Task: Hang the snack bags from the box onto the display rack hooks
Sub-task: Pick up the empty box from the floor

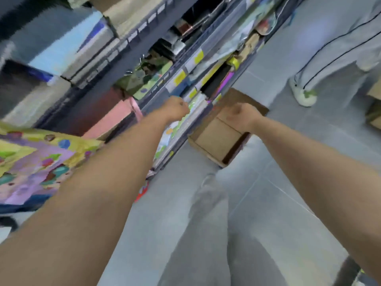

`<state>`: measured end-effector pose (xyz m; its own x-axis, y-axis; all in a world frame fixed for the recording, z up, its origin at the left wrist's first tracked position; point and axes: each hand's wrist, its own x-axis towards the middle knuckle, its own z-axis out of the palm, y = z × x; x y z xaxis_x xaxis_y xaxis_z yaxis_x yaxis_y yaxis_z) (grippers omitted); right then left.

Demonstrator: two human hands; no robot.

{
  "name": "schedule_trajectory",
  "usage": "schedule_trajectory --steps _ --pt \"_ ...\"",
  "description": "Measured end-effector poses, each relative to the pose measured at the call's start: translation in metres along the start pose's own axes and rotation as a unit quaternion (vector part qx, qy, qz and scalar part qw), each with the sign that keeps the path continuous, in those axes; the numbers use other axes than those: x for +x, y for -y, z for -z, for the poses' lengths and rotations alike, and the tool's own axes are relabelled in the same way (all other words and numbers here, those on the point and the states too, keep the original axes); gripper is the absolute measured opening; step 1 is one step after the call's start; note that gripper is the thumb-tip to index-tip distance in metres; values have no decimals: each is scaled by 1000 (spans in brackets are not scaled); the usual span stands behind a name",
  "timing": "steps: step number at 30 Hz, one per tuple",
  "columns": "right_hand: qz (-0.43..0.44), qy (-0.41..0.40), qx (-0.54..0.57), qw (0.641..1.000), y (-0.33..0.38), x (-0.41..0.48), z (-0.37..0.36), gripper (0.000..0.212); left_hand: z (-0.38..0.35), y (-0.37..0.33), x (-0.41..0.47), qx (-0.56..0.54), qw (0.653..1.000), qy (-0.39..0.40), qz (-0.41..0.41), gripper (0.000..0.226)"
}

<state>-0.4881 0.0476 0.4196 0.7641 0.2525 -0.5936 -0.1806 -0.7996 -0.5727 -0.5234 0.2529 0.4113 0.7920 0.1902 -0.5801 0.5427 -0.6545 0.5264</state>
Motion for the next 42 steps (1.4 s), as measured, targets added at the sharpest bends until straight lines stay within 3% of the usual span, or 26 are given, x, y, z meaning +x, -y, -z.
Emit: schedule_trajectory --steps 4,6,8,12,17,18,20,25,29,32,35,38,42 --pt "-71 -9 26 997 -49 76 17 37 -34 -11 93 42 998 20 40 11" --pt "-109 1 48 993 -76 108 17 35 -60 -6 129 63 995 21 77 39" --pt "-170 17 96 981 -106 138 11 20 -89 6 158 58 991 22 119 50" --pt "-271 37 105 956 -167 198 -13 34 -145 42 209 85 973 54 207 50" --pt "-341 55 92 934 -229 251 -54 38 -207 84 247 8 954 69 292 55" --pt "-344 54 86 933 -238 258 -61 39 -219 91 252 -19 949 70 307 48" --pt "-353 70 77 930 -257 273 -80 40 -244 107 263 -53 939 71 332 10" --pt "-379 93 85 917 -286 294 -122 44 -288 133 273 -132 907 113 383 40" --pt "-401 68 121 906 -307 302 -140 54 -308 149 283 -245 868 62 428 21" --pt "-406 73 143 899 -324 308 -143 43 -315 153 289 -275 837 58 470 20" --pt "-408 52 270 871 -339 313 -136 17 -318 143 292 -255 846 66 464 24" --pt "-383 26 355 853 -342 310 -114 26 -320 125 296 -279 857 53 429 35" --pt "-367 9 375 851 -335 315 -54 26 -314 73 304 -403 836 -27 372 21"
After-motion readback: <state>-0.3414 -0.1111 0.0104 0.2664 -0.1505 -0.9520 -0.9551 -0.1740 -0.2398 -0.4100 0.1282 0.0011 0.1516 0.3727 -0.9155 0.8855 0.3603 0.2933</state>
